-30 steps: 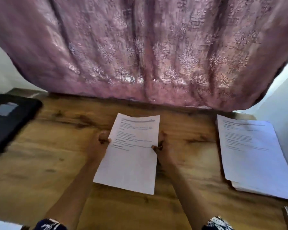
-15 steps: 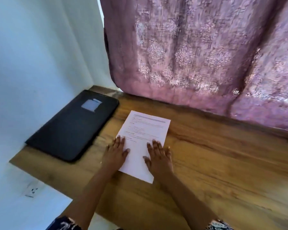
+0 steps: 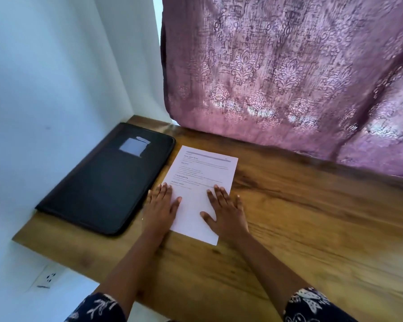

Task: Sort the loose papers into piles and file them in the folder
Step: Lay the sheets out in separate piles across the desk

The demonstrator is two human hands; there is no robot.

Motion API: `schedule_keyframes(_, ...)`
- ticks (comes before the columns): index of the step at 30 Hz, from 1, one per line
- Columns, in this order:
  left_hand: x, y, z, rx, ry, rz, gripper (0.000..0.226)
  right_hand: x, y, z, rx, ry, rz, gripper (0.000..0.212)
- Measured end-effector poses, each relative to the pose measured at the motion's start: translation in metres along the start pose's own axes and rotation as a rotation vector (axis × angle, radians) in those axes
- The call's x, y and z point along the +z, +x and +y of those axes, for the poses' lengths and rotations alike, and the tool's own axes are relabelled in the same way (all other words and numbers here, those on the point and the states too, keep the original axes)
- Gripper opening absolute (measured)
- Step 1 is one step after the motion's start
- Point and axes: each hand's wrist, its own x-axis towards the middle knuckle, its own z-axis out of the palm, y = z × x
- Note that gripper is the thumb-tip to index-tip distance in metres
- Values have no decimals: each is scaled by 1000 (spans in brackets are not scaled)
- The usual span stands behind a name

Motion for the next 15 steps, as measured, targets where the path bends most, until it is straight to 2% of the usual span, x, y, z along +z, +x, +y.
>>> schedule_keyframes(3,4,-12,0,117,-25,80,82,-1,0,-1,10,-11,4,85)
schedule_keyframes(5,11,-21,-1,130,-6,33,96,-1,-1,-2,14,-8,-14,87)
schedule_keyframes(7,16,-26,-1,87,-22,-22,101,-2,-2,-2,12,4,-7,90)
schedule_keyframes(9,15,-27,-2,48,-47,-31,94,-5,-4,1,41,85,24,89)
schedule_keyframes(11,13,-28,-1,23,-64,-31,86,-7,-7,6,89,178,43,73)
schedule_keyframes(13,13,-28,-1,9,-52,-37,78,-7,-9,7,98,175,56,62)
schedule_keyframes(15,11,-29,1,-2,-46,-37,71,-8,-9,6,84,173,61,60)
